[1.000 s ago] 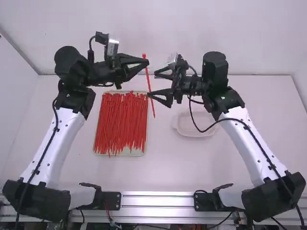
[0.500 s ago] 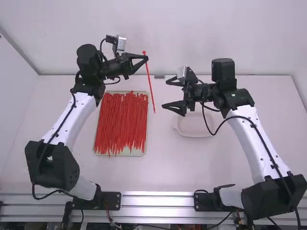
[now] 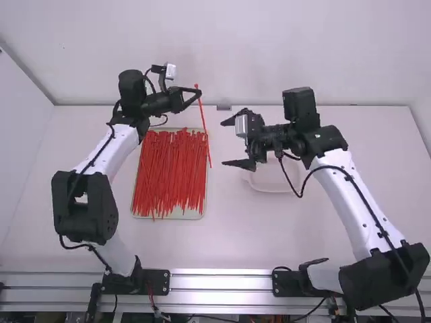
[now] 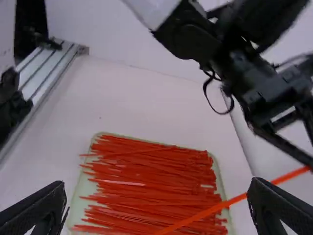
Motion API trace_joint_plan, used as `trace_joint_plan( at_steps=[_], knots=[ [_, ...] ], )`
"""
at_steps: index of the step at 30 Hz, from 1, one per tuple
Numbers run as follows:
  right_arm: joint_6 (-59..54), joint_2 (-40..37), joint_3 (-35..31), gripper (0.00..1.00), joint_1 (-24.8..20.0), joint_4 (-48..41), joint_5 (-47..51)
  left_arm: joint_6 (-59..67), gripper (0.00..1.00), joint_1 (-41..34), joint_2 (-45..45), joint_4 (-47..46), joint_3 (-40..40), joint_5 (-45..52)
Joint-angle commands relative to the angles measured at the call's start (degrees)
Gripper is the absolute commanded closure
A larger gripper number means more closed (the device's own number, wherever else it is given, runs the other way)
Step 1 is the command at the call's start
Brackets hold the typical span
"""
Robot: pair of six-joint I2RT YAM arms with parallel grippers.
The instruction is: Fasten the cable tie
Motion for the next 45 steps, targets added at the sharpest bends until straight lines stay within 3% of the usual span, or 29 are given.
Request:
trace_joint_plan(
  at_steps=[1,6,9,13,18,26,45],
  knots=[
    [-12.9,-0.3,1.4,0.02,0.6,-0.8,-0.5,-2.0,0.98,1.0,0.1,-1.4,1.2,0.9],
    [-20.7,-0.3,1.4,0.02,1.6,-0.8,-1.1,-8.3,0.98,1.0,0.0,-1.2,1.2,9.9],
    [-25.5,-0.3,1.4,0.02,1.8,-0.8,-2.6,-17.5,0.98,1.0,0.0,2.1,1.2,19.7],
    [-31.3,-0.3,1.4,0.02,1.9,-0.8,-5.7,-28.0,0.98,1.0,0.0,4.5,1.2,24.6],
    [-42.8,-0.3,1.4,0.02,1.4,-0.8,-12.6,-40.9,0.98,1.0,0.0,4.4,1.2,23.5],
    [-57.4,-0.3,1.4,0.02,3.1,-0.8,-14.1,-54.9,0.98,1.0,0.0,7.8,1.2,20.1],
    [-57.9,-0.3,1.4,0.02,8.2,3.5,-14.1,-75.6,0.98,1.0,0.0,18.9,1.2,19.7]
  ],
)
